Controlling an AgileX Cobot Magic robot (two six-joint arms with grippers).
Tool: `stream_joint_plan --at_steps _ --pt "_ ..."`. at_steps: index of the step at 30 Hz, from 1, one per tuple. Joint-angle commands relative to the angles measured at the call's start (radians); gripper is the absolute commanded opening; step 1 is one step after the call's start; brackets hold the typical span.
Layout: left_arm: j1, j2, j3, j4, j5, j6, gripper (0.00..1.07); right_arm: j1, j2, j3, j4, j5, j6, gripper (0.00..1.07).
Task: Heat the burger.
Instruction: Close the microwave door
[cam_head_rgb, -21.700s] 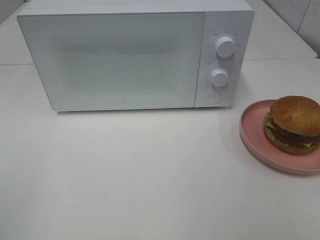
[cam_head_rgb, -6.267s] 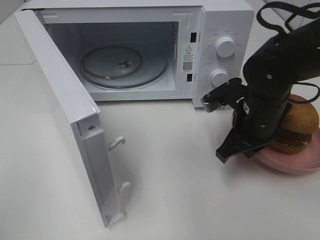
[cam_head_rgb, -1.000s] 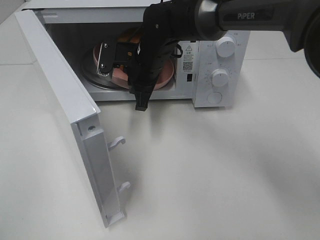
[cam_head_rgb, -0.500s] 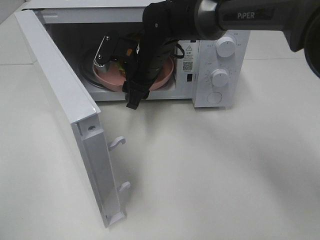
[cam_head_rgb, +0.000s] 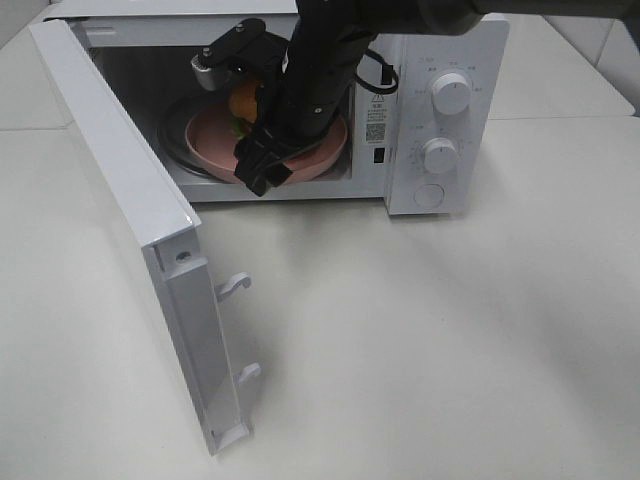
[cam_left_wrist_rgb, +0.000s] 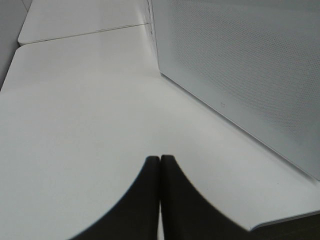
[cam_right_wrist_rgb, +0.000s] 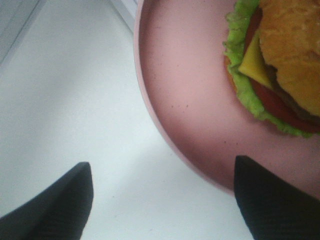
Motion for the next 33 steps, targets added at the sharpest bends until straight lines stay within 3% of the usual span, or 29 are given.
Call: stream_joint_plan --at_steps 1,7,15,22,33 --pt "-0.001 -0.020 -0.001 0.000 -0.011 -0.001 0.00 -0.001 -0.026 -0.009 0.014 0.052 0.072 0.75" --pt "-0.001 -0.020 -0.001 0.000 -0.011 -0.001 0.00 -0.001 -0.069 -0.009 0.014 0.205 0.331 0.75" --pt "-0.001 -0.020 -0.001 0.000 -0.011 -0.001 0.00 -0.001 -0.101 -0.009 0.014 0.489 0.458 0.75" --pt "-0.001 -0.020 -0.001 0.000 -0.011 -0.001 0.00 -0.002 -0.111 0.003 0.004 0.520 0.516 0.75" --pt "-0.001 -0.020 -0.001 0.000 -0.011 -0.001 0.00 -0.040 -0.269 0.209 -0.122 0.520 0.574 0.75"
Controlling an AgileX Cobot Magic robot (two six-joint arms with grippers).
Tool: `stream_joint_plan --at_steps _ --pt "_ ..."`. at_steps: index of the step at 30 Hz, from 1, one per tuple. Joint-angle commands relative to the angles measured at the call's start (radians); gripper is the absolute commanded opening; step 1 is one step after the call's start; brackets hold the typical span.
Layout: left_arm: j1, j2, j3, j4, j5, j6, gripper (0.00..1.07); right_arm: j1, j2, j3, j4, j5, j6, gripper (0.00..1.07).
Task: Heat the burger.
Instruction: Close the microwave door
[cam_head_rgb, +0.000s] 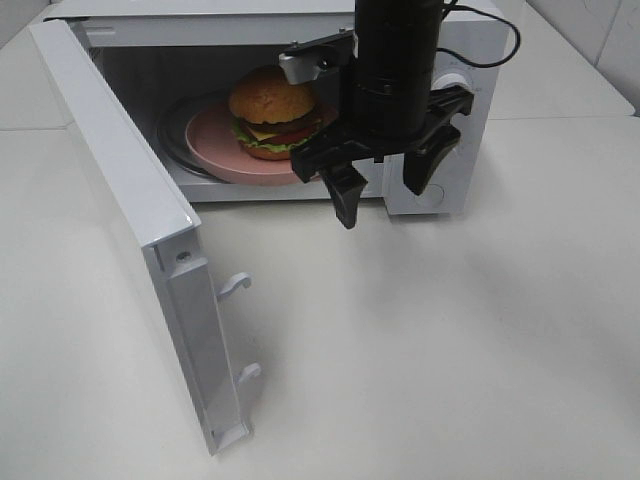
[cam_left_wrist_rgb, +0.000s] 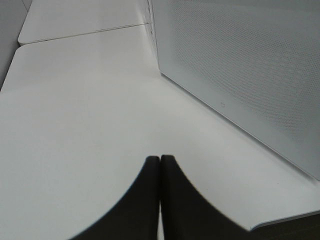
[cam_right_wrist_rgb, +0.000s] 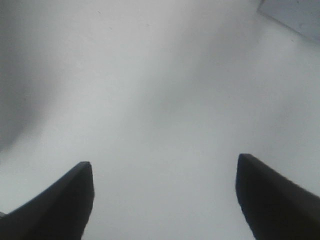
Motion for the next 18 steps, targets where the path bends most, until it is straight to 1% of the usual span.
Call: stream_joint_plan --at_steps 1,3,4,5,6,7,8,9,10,11,12,13,14,15,16,18 --pt "-0.001 -0.020 -0.001 0.000 -0.011 -0.001 0.00 -0.021 -0.033 0.033 -0.020 0.031 0.015 0.75" --pt "-0.001 -0.020 -0.001 0.000 -0.011 -0.001 0.00 -0.086 -0.124 0.120 -0.014 0.031 0.018 0.75" --pt "-0.001 -0.020 -0.001 0.000 -0.011 -0.001 0.00 -0.086 -0.124 0.120 -0.014 0.031 0.018 0.75" --pt "-0.001 -0.020 -0.001 0.000 -0.011 -0.001 0.00 -0.109 -0.150 0.144 -0.014 0.031 0.024 0.75" --pt "-0.001 -0.020 -0.001 0.000 -0.011 -0.001 0.00 -0.151 -0.201 0.192 -0.014 0.030 0.036 0.75" --pt "-0.001 -0.020 -0.001 0.000 -0.011 -0.001 0.00 -0.151 -0.201 0.192 -0.014 0.030 0.036 0.75" --pt "-0.001 -0.020 -0.001 0.000 -0.011 -0.001 0.00 -0.202 -0.252 0.232 -0.014 0.030 0.041 0.75" --pt "-0.001 -0.020 -0.001 0.000 -0.011 -0.001 0.00 -0.227 -0.282 0.254 -0.014 0.029 0.044 0.75" --pt "-0.001 -0.020 -0.001 0.000 -0.011 -0.001 0.00 -0.227 -0.282 0.254 -0.014 0.029 0.044 0.75" --pt "-0.001 -0.020 -0.001 0.000 -0.011 -0.001 0.00 -0.271 -0.336 0.294 -0.016 0.027 0.049 0.75" --pt "-0.001 -0.020 -0.001 0.000 -0.011 -0.001 0.00 -0.271 -0.336 0.294 -0.016 0.027 0.049 0.75" --pt "-0.001 -0.020 -0.001 0.000 -0.011 -0.001 0.00 -0.296 -0.368 0.315 -0.017 0.027 0.056 0.75" --pt "-0.001 -0.020 -0.001 0.000 -0.011 -0.001 0.00 -0.334 -0.435 0.356 -0.017 0.023 0.073 0.75" --pt "-0.001 -0.020 -0.001 0.000 -0.011 -0.001 0.00 -0.334 -0.435 0.356 -0.017 0.023 0.073 0.75" --pt "-0.001 -0.020 -0.001 0.000 -0.011 -0.001 0.00 -0.371 -0.500 0.394 -0.024 0.016 0.090 0.75" --pt "-0.001 -0.020 -0.001 0.000 -0.011 -0.001 0.00 -0.382 -0.530 0.410 -0.025 0.016 0.097 0.75"
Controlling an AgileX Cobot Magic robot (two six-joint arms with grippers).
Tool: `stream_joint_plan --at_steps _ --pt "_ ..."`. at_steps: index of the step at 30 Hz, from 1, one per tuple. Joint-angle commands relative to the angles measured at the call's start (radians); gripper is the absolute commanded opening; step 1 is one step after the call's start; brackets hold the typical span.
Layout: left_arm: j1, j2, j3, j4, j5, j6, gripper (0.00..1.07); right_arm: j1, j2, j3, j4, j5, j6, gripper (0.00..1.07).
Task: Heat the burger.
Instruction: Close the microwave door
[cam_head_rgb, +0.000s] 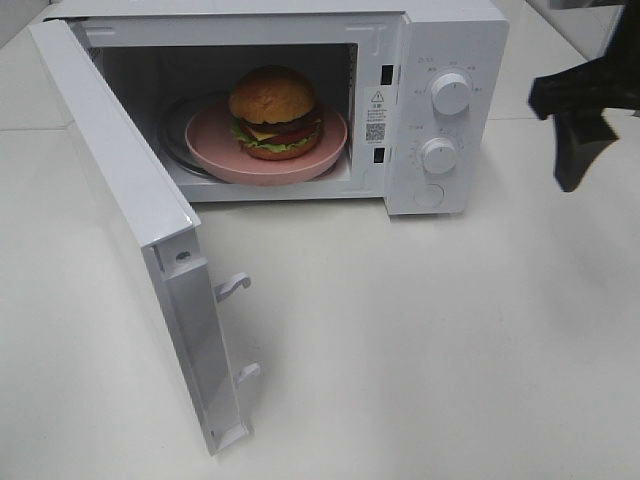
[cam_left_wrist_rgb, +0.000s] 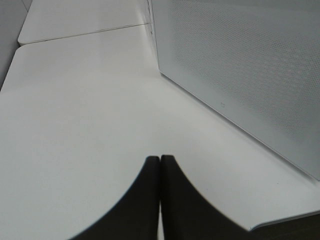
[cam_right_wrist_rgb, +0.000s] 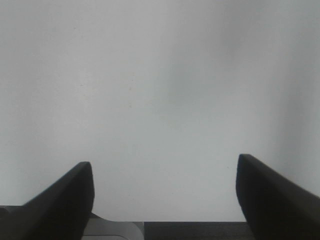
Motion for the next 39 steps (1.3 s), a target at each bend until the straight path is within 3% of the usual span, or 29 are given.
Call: stream_joint_plan --at_steps 1,8,19,34,39 --pt "-0.001 -0.020 -0.001 0.000 -0.011 -0.001 0.00 -0.056 -0.155 0.091 -0.009 0.014 0.030 0.75" --pt "-0.001 -0.020 -0.001 0.000 -0.011 -0.001 0.00 -0.058 -0.381 0.229 -0.004 0.016 0.036 0.75" --pt "-0.001 -0.020 -0.001 0.000 -0.011 -0.001 0.00 -0.058 -0.848 0.532 -0.003 0.013 0.045 0.75" --pt "-0.001 -0.020 -0.001 0.000 -0.011 -0.001 0.00 -0.058 -1.298 0.674 0.018 -0.082 -0.005 0.75" --pt "-0.001 -0.020 -0.001 0.000 -0.011 -0.001 0.00 -0.058 -1.445 0.741 0.097 -0.145 -0.135 0.75"
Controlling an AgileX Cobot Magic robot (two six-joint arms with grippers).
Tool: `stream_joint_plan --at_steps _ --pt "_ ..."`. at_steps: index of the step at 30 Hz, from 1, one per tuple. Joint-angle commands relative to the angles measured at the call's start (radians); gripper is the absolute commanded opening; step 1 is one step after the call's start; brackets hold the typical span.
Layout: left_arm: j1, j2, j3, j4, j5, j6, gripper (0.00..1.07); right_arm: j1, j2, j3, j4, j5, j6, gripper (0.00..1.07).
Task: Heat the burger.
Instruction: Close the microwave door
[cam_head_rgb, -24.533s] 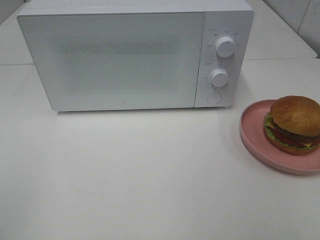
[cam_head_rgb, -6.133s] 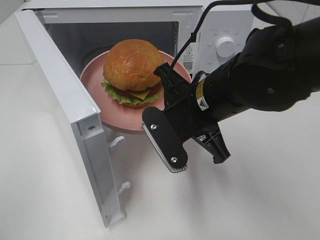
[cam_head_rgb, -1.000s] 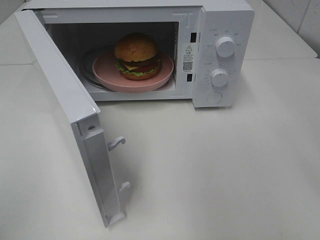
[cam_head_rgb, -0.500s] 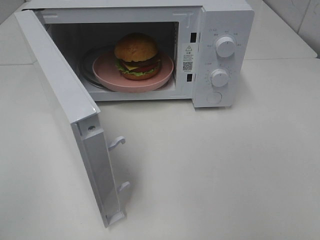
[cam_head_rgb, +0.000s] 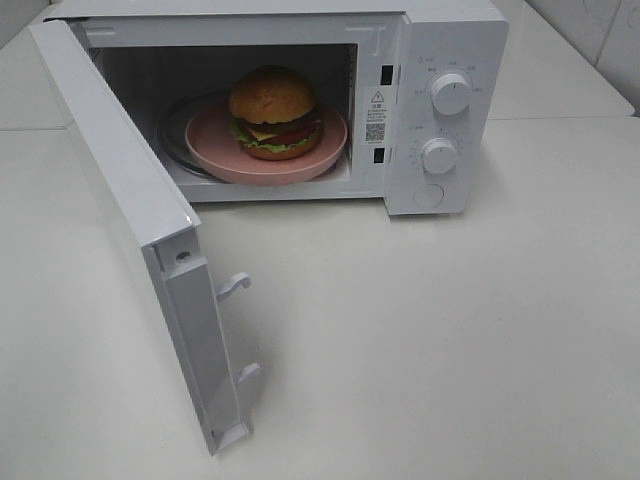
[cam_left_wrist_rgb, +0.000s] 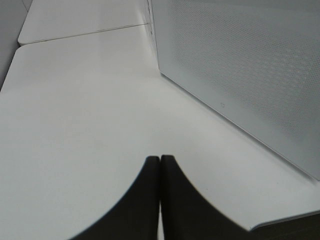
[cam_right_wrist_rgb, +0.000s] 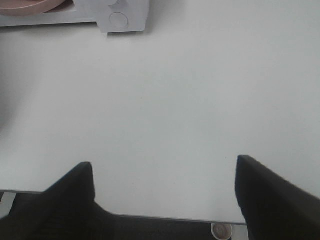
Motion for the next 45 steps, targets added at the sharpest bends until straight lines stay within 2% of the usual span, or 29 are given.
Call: stream_joint_plan --at_steps 1,8,39,42,45 --pt "-0.001 -0.020 -0.001 0.000 -0.011 -0.001 0.00 -0.002 -0.048 0.022 0.038 -0.038 -0.060 0.75" --pt "-0.001 -0.020 -0.001 0.000 -0.011 -0.001 0.00 -0.002 -0.132 0.034 0.081 -0.046 -0.149 0.75" --pt "-0.001 -0.020 -0.001 -0.001 -0.011 -0.001 0.00 -0.002 -0.136 0.067 0.074 -0.107 -0.138 0.74" --pt "-0.001 -0.020 -0.001 -0.012 -0.011 -0.001 0.00 -0.007 -0.136 0.067 0.074 -0.107 -0.138 0.74" --pt "-0.001 -0.020 -0.001 -0.084 -0.018 -0.001 0.00 -0.044 -0.136 0.067 0.074 -0.107 -0.130 0.74"
